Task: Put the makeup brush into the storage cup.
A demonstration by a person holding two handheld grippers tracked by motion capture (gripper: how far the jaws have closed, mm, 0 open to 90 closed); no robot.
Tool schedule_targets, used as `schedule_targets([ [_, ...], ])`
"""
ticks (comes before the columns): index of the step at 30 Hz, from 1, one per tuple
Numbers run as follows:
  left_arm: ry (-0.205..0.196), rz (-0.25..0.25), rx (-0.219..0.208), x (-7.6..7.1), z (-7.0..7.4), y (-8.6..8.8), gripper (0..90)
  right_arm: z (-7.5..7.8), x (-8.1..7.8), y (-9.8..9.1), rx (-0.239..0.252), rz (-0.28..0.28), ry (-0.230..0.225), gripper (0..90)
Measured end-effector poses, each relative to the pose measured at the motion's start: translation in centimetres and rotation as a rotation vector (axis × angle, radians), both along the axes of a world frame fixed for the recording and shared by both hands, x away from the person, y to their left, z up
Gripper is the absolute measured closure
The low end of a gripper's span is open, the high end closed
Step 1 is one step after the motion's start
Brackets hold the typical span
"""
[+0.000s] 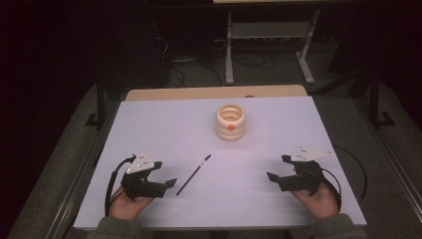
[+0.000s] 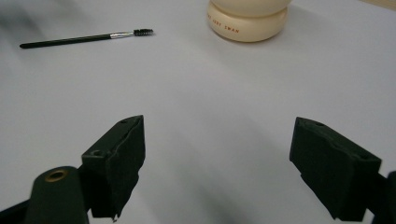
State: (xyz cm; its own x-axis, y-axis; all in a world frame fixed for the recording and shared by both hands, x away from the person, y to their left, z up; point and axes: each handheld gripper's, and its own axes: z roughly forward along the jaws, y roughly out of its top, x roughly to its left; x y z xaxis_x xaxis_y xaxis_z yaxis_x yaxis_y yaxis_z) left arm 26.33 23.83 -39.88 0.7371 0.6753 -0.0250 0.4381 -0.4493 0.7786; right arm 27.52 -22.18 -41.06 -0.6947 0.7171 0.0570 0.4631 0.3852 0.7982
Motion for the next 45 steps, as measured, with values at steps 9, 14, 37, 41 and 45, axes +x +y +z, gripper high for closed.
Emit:
schedule_targets([
  [9,0.015,-0.007,0.013,0.0,-0.2,-0.4,23.7,0.0,0.0,-0.1,0.001,-0.007,0.007,17.8],
  [14,0.019,-0.008,0.012,0.1,-0.3,-0.7,24.7,-0.1,0.0,0.0,-0.003,-0.007,0.012,18.3],
  [37,0.109,0.005,0.081,2.5,-1.3,-4.1,36.7,-0.3,0.2,0.2,-0.01,-0.003,0.032,18.9],
  [41,0.145,-0.014,0.102,3.4,-1.5,-5.5,40.8,-0.2,0.2,0.3,-0.027,-0.011,0.027,18.9],
  [45,0.187,-0.016,0.139,4.2,-1.8,-6.5,43.7,-0.2,0.3,0.3,-0.03,-0.007,0.035,18.9],
])
